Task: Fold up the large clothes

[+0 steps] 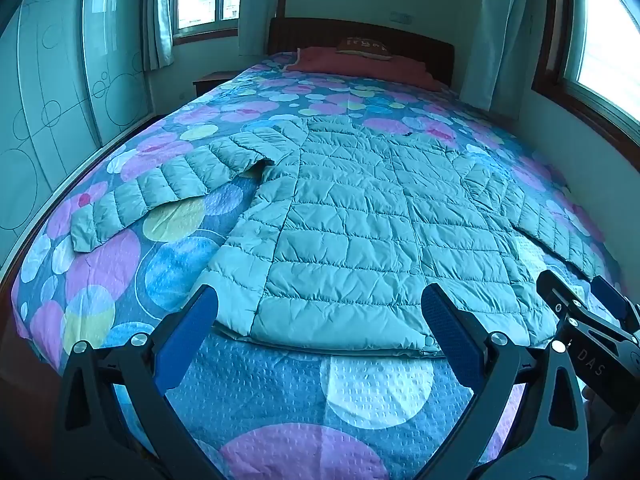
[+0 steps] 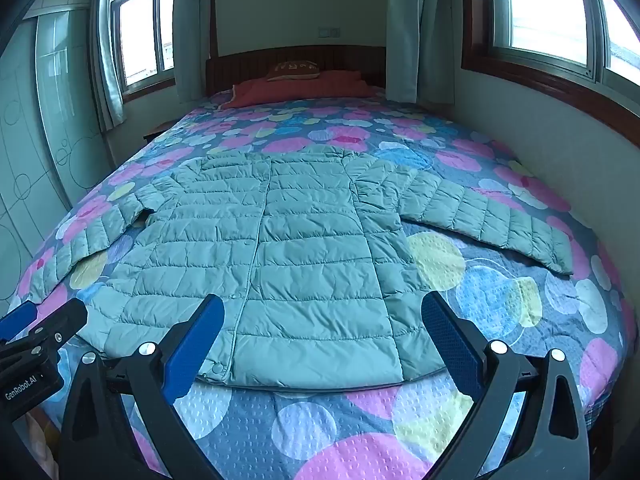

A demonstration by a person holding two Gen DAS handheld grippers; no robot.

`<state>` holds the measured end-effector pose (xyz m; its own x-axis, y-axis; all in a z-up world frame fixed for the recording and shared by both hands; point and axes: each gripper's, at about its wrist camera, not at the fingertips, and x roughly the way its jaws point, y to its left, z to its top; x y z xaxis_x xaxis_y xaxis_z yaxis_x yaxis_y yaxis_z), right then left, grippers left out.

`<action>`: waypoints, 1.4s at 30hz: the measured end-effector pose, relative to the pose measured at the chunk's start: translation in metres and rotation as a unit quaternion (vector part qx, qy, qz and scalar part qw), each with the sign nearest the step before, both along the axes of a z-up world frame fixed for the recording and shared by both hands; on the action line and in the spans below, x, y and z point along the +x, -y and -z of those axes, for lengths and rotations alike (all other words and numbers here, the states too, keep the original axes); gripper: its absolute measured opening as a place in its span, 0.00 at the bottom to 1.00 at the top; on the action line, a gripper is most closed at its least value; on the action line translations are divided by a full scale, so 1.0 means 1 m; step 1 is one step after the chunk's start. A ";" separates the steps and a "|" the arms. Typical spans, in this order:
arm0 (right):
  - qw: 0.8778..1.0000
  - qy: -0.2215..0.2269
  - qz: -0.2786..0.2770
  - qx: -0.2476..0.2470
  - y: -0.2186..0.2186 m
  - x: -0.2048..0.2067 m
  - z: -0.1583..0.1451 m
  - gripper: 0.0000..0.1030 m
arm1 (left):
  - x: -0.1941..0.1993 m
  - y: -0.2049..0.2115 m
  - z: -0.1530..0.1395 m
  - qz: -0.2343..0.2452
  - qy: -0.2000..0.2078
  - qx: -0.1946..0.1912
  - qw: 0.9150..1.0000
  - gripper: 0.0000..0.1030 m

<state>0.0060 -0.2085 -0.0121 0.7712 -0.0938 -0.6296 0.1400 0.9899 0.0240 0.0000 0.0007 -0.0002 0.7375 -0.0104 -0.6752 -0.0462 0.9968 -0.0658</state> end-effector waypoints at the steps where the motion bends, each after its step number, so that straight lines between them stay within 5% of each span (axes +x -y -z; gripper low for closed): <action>1: 1.000 0.000 0.000 0.001 0.000 0.000 0.000 0.95 | 0.000 0.000 0.000 0.000 0.000 0.000 1.000 0.98; 42: 1.000 -0.008 -0.001 0.000 -0.001 0.001 0.005 0.95 | -0.009 -0.003 0.013 -0.001 -0.009 0.004 1.000 0.98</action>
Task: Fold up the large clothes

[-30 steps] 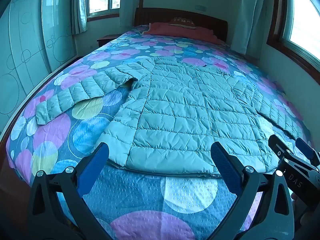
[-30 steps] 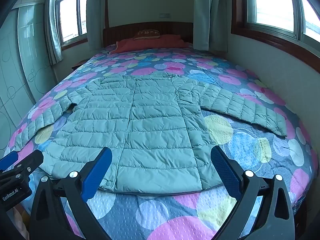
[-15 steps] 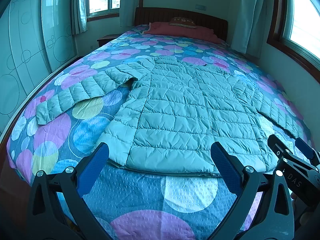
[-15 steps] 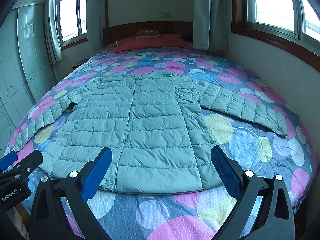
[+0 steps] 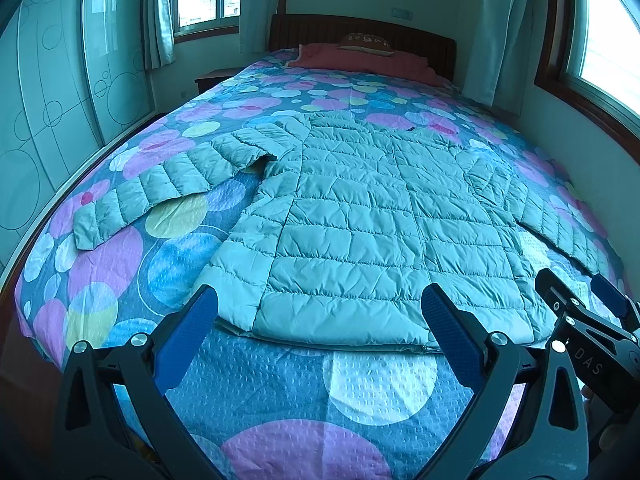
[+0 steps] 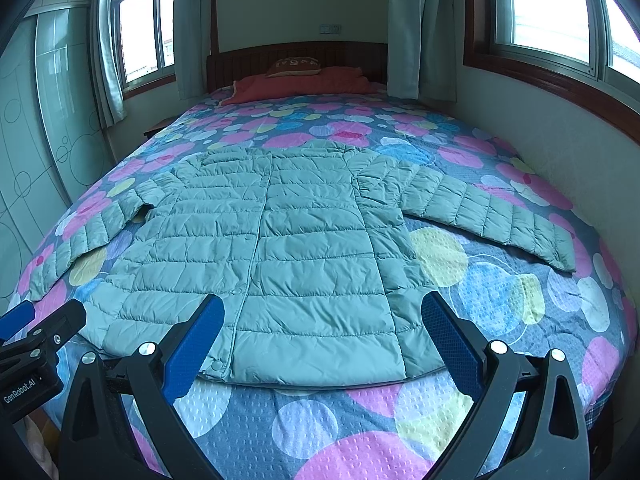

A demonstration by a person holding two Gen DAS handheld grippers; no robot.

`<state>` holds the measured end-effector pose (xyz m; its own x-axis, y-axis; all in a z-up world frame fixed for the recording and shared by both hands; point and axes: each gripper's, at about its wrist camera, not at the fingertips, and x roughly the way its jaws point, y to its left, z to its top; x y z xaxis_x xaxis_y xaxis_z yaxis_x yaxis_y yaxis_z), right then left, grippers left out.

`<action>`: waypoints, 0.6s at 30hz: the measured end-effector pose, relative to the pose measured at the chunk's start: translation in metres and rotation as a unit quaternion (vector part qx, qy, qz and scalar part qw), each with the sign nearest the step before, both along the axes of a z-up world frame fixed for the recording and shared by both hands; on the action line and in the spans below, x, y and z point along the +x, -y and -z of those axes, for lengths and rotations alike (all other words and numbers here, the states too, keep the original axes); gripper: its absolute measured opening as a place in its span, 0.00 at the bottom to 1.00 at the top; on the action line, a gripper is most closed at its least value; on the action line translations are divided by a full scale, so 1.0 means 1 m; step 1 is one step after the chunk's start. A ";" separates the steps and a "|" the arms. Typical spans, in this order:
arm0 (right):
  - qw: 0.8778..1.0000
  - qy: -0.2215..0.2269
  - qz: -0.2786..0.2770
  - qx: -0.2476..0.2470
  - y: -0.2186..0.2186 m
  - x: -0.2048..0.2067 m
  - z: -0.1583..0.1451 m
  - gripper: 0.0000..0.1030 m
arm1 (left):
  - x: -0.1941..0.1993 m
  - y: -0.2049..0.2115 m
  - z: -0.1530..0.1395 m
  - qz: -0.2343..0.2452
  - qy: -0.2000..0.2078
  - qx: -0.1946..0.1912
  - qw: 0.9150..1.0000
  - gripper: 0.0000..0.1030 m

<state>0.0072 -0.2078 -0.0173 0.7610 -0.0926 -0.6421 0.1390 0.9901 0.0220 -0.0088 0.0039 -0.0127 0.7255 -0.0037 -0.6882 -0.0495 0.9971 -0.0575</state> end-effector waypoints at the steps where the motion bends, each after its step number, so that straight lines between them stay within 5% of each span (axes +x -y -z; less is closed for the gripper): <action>1: 1.000 0.000 0.000 0.001 0.000 0.000 0.000 0.95 | -0.001 0.000 0.001 0.000 0.000 0.000 1.000 0.98; 18: 1.000 -0.001 0.000 0.001 0.000 0.000 0.000 0.95 | 0.005 -0.002 -0.003 0.001 -0.003 0.000 1.000 0.98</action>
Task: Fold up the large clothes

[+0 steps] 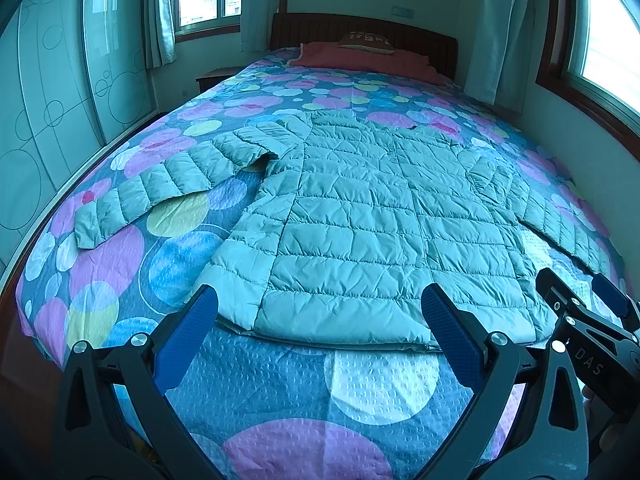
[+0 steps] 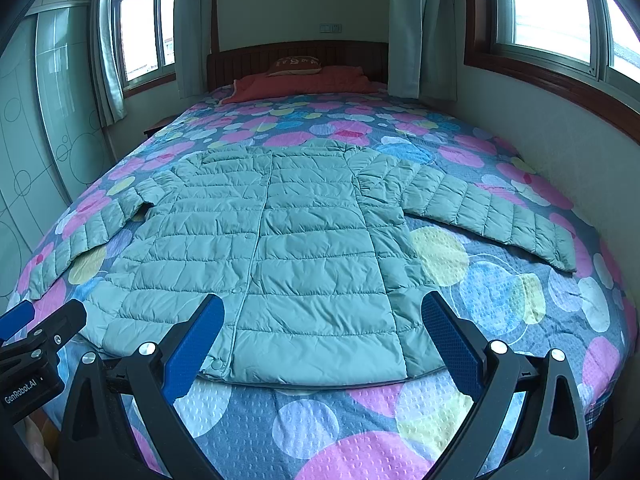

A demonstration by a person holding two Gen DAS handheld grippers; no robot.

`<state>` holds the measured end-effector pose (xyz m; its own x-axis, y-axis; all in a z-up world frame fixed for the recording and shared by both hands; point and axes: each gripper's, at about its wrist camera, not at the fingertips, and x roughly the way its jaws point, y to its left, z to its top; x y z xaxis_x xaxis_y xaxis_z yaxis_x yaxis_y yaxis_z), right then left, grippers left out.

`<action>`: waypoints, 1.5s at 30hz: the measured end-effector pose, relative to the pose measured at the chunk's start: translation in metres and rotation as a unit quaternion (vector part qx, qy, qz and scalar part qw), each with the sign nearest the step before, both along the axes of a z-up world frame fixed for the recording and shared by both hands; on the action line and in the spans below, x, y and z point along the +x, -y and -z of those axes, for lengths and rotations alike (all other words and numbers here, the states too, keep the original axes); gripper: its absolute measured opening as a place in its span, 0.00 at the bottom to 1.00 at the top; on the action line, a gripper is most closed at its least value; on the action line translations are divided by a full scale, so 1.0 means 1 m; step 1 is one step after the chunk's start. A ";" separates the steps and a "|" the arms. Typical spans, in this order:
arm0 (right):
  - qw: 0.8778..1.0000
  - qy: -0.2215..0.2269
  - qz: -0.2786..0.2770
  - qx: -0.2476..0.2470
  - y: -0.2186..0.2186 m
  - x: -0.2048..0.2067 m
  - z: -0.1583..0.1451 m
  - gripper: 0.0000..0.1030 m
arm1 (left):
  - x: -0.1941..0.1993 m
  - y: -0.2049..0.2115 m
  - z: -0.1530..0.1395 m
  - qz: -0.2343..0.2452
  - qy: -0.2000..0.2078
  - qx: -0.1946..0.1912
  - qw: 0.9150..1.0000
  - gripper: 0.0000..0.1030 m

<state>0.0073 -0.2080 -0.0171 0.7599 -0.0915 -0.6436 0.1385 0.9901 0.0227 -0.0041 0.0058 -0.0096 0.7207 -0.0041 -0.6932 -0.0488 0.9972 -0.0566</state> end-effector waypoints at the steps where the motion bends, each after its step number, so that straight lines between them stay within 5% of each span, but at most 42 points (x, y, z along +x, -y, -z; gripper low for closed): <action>1: 1.000 0.000 0.000 0.000 0.000 0.000 0.000 0.95 | 0.000 0.000 0.000 0.000 0.000 0.000 1.000 0.98; 34: 1.000 -0.001 0.000 0.000 -0.001 0.001 0.004 0.95 | -0.001 -0.001 0.002 -0.001 -0.002 0.001 1.000 0.98; 45: 1.000 -0.019 0.022 0.004 0.019 0.018 0.021 0.95 | 0.030 -0.046 0.026 -0.037 -0.044 -0.043 0.997 0.98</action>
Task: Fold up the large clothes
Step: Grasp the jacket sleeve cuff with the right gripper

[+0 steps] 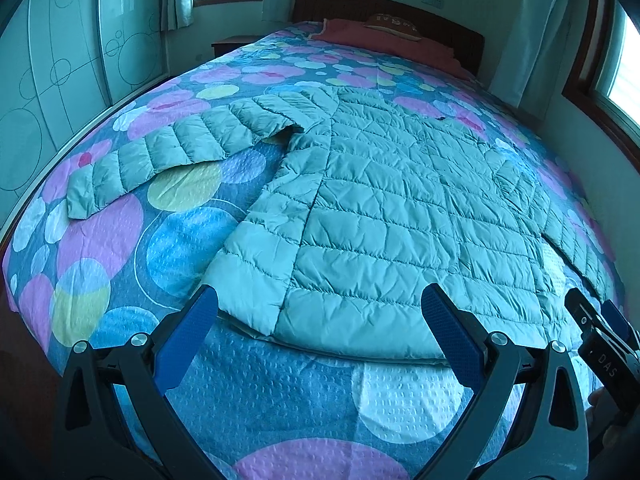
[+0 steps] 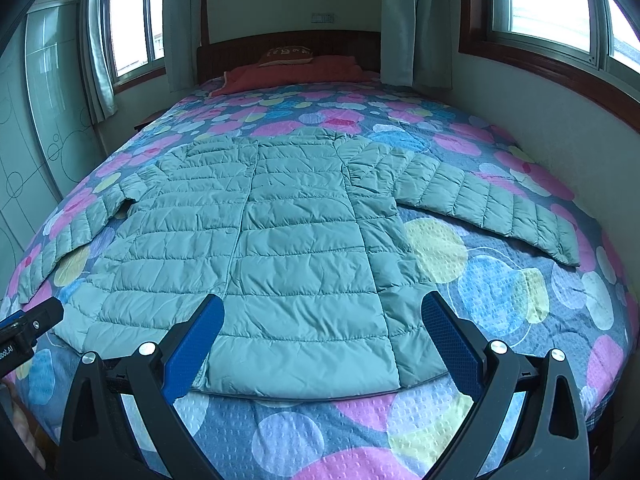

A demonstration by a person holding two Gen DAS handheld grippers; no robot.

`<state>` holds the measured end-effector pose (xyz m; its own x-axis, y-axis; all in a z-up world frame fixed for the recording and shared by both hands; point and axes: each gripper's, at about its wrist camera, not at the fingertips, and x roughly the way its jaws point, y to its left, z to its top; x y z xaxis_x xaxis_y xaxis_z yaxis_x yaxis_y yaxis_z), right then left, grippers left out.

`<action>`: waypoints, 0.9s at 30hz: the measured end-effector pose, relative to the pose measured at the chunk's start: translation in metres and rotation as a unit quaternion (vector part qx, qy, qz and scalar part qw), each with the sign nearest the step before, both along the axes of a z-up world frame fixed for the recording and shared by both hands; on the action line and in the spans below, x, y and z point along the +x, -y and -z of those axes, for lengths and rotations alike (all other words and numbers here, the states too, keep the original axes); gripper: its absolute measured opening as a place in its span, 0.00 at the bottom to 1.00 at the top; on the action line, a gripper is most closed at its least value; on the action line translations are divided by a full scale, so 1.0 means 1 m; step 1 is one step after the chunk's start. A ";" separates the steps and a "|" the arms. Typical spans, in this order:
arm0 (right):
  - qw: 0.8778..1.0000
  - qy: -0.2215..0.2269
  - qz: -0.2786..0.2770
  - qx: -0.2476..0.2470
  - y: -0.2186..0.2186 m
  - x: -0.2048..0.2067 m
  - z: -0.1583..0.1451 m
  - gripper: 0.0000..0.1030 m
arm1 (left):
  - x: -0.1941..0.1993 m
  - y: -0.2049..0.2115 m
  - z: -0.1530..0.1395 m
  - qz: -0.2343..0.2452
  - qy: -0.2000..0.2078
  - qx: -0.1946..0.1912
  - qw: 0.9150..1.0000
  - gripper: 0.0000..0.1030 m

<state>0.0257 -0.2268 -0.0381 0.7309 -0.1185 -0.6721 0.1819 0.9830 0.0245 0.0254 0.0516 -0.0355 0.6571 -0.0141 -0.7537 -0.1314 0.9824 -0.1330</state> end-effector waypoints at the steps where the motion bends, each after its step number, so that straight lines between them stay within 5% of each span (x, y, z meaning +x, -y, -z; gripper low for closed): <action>1: 1.000 -0.003 0.004 0.003 0.005 0.004 0.002 0.95 | 0.004 -0.005 0.001 -0.007 -0.002 0.001 1.000 0.98; 6: 0.999 -0.007 0.036 0.027 0.046 0.027 0.010 0.95 | 0.031 -0.032 0.013 -0.041 -0.022 0.009 0.999 0.97; 8: 0.998 -0.004 0.055 0.036 0.065 0.034 0.014 0.95 | 0.042 -0.042 0.019 -0.051 -0.029 0.014 0.998 0.83; 10: 0.997 -0.009 0.073 0.040 0.082 0.043 0.019 0.81 | 0.053 -0.053 0.028 -0.068 -0.046 0.016 0.997 0.68; 11: 0.995 -0.018 0.083 0.042 0.091 0.047 0.023 0.63 | 0.058 -0.060 0.033 -0.078 -0.054 0.010 0.995 0.64; 17: 0.984 -0.018 0.153 0.092 0.159 0.059 0.041 0.63 | 0.080 -0.099 0.059 -0.139 -0.078 0.008 0.987 0.65; 22: 0.957 0.012 0.225 0.183 0.230 0.052 0.059 0.65 | 0.087 -0.131 0.075 -0.200 -0.079 0.005 0.977 0.74; 27: 0.909 0.067 0.293 0.288 0.297 0.039 0.082 0.65 | 0.086 -0.150 0.087 -0.249 -0.067 -0.003 0.966 0.76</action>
<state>0.0642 -0.5240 -0.1197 0.7353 -0.1705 -0.6560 0.6282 0.5348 0.5652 0.1115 0.2015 -0.1221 0.4801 0.2737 -0.8334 -0.6038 0.7923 -0.0876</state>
